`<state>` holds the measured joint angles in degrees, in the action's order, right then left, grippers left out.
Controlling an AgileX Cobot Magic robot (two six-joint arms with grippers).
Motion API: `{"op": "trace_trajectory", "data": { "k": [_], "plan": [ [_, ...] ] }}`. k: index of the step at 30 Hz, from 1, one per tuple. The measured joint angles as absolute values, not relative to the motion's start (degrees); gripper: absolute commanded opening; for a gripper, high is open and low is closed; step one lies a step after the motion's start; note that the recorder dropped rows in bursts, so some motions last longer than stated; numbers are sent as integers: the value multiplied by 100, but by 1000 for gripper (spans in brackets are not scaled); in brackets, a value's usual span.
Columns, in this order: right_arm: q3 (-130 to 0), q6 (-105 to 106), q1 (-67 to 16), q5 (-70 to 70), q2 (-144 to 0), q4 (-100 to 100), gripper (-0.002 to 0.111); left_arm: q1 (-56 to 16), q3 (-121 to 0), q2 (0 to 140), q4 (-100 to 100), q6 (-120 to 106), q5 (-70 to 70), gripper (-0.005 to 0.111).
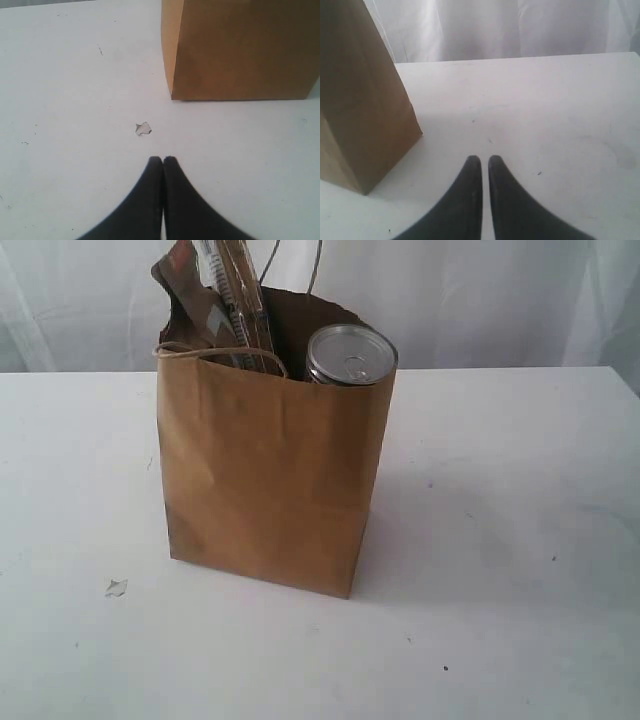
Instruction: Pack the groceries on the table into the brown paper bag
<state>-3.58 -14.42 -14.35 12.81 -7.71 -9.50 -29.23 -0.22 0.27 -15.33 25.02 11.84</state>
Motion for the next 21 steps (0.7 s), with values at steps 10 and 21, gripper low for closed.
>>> {"op": "trace_trajectory", "data": {
  "k": [10, 21],
  "plan": [
    [-32, -1442, -1389, 1342, -498, -950, 5, -2923, -22, 27, -1533, 2502, 1184, 1],
    [-32, -1442, -1389, 1342, -477, -950, 5, -2923, -22, 27, -1533, 2502, 1184, 1]
  ]
}}
